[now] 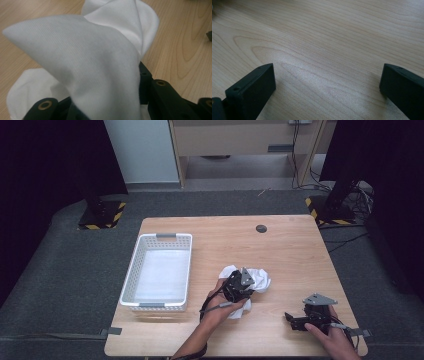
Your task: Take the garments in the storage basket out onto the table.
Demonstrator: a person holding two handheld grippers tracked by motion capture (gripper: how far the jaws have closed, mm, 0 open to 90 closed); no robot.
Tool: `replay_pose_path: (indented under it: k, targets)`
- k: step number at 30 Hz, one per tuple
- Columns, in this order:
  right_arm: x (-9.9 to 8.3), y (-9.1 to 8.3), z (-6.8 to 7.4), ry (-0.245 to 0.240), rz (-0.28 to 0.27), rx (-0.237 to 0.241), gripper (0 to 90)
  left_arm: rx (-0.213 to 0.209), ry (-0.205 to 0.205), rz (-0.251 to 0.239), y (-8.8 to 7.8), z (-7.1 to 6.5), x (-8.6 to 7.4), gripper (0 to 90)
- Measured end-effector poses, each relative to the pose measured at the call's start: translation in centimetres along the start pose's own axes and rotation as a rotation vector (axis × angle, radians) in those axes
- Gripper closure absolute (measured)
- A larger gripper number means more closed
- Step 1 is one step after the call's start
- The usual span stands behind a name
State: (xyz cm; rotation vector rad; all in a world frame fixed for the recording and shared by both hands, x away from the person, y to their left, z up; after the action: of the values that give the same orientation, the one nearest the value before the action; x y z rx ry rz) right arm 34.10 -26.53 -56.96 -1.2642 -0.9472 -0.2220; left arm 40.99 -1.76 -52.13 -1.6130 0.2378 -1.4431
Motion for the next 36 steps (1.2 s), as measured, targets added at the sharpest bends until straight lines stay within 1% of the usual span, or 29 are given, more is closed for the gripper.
replay_pose_path:
  k: [3, 8, 11, 12, 13, 15, 17, 18, 20, 22, 24, 25, 29, 31, 32, 33, 34, 36]
  targets:
    - [0.0, 0.0, 0.0, 0.000, 0.000, 0.001, 0.5, -0.009, -0.005, 0.005, 0.5, -0.2, 0.0, 68.4]
    - [0.0, 0.0, 0.0, -0.001, 0.001, 0.002, 0.5, -0.011, -0.011, 0.011, 1.4, -0.5, -0.2, 66.8]
    - [0.0, 0.0, 0.0, -0.001, 0.001, 0.002, 0.5, -0.013, -0.016, 0.015, 1.8, -0.7, -0.2, 64.0]
    - [0.0, 0.0, 0.0, -0.001, 0.001, 0.002, 0.5, -0.018, -0.016, 0.019, 2.0, -0.7, -0.2, 61.5]
    - [0.0, 0.0, 0.0, -0.001, 0.001, 0.002, 0.5, -0.026, -0.016, 0.014, 2.2, -0.8, -0.3, 56.9]
    - [0.0, 0.0, 0.0, -0.001, 0.001, 0.002, 0.5, -0.040, 0.002, -0.005, 2.5, -0.9, -0.4, 43.4]
    - [0.0, 0.0, 0.0, -0.002, 0.001, 0.002, 0.5, -0.042, 0.007, -0.017, 2.5, -1.0, -0.3, 28.0]
    - [0.0, 0.0, 0.0, -0.001, 0.001, 0.002, 0.5, -0.036, 0.016, -0.030, 2.3, -1.0, -0.2, 20.6]
    - [0.0, 0.0, 0.0, -0.001, 0.001, 0.002, 0.5, -0.022, 0.014, -0.053, 1.4, -0.9, 0.1, 13.9]
    - [0.0, 0.0, 0.0, -0.001, 0.001, 0.002, 0.5, -0.004, 0.006, -0.081, 0.4, -0.6, 0.3, 10.8]
    - [0.0, 0.0, 0.0, -0.001, 0.001, 0.002, 0.5, 0.000, 0.001, -0.102, -0.8, -0.4, 0.3, 10.8]
    - [0.0, 0.0, 0.0, -0.002, 0.001, 0.002, 0.5, 0.004, -0.003, -0.101, -1.4, -0.3, 0.0, 11.0]
    - [0.0, 0.0, 0.0, -0.002, 0.001, 0.003, 0.5, 0.021, -0.020, -0.082, -2.8, -0.1, -1.7, 11.3]
    - [0.0, 0.0, 0.0, -0.003, 0.001, 0.003, 0.5, 0.028, -0.048, -0.094, -3.5, -0.1, -2.5, 12.6]
    - [0.0, 0.0, 0.0, -0.003, 0.001, 0.003, 0.5, 0.022, -0.056, -0.111, -3.9, -0.2, -3.0, 16.4]
    - [0.0, 0.0, 0.0, -0.003, 0.001, 0.002, 0.5, 0.022, -0.060, -0.115, -4.1, -0.4, -3.3, 20.9]
    - [0.0, 0.0, 0.0, -0.003, 0.001, 0.002, 0.5, 0.020, -0.060, -0.115, -4.2, -0.5, -3.6, 22.8]
    - [0.0, 0.0, 0.0, -0.003, 0.001, 0.002, 0.5, 0.012, -0.050, -0.103, -4.2, -0.9, -4.3, 30.9]
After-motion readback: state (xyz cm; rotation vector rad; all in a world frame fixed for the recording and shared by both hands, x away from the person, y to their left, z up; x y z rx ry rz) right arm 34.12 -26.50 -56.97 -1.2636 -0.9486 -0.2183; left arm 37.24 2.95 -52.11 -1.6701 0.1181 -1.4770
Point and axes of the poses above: each handheld gripper's, and its own axes: y roughly forward along the jaws, x roughly out of its top, z roughly to its left, the point moved 3 cm from there along y, roughly forward along the jaws, and after that the axes turned 2 degrees about z, right-handed, at the moved point
